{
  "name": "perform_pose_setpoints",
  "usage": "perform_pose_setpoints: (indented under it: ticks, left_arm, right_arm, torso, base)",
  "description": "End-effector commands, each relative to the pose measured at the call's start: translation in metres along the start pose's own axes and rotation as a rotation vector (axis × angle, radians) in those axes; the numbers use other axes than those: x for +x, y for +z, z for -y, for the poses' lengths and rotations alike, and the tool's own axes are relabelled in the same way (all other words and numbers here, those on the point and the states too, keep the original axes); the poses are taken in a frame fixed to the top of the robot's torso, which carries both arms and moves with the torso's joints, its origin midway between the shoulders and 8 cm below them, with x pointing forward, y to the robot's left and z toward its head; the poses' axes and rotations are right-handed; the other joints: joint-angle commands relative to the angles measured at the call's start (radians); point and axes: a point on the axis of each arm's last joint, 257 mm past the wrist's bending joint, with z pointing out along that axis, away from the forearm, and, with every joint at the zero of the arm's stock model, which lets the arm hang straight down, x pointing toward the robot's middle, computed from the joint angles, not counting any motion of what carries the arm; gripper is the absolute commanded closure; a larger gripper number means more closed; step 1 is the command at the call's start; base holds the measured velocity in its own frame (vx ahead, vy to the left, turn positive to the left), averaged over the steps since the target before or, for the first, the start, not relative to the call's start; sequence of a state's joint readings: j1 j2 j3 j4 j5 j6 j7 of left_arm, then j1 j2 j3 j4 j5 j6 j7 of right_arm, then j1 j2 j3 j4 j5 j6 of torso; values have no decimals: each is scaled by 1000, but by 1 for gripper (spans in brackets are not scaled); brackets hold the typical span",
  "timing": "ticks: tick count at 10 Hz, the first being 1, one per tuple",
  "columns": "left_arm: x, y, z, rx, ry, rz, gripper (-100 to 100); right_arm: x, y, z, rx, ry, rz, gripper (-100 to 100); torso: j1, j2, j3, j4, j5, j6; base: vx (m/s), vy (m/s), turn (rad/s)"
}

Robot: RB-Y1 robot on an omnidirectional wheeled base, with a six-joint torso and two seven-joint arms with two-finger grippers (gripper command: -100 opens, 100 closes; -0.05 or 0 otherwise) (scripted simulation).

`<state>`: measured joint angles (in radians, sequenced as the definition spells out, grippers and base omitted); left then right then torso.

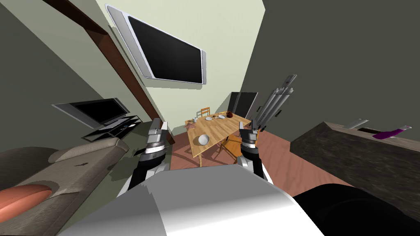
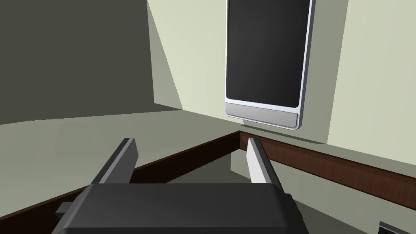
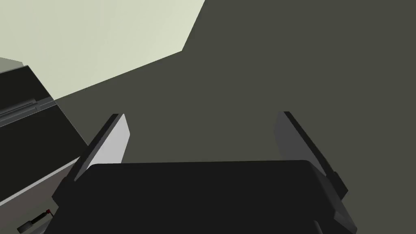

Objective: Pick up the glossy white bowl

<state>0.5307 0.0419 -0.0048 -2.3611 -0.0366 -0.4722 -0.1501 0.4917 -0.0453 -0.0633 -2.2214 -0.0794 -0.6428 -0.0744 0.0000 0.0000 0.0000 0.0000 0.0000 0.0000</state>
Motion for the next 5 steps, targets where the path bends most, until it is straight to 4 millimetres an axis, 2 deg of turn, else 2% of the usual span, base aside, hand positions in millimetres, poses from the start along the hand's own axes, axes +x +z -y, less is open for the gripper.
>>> perform_pose_setpoints:
  ticks: [1,5]
  left_arm:
    - [8,1,-8,-6,12,-39,-100]
    - [24,7,-37,-37,34,-97,-100]
  right_arm:
    - [0,0,0,0,0,0,0]
    - [0,0,0,0,0,0,0]
  torso:
    - [0,0,0,0,0,0]
    - [-1,7,4,2,0,0]
  base:
    - [-52,-5,21]
    - [-103,-14,3]
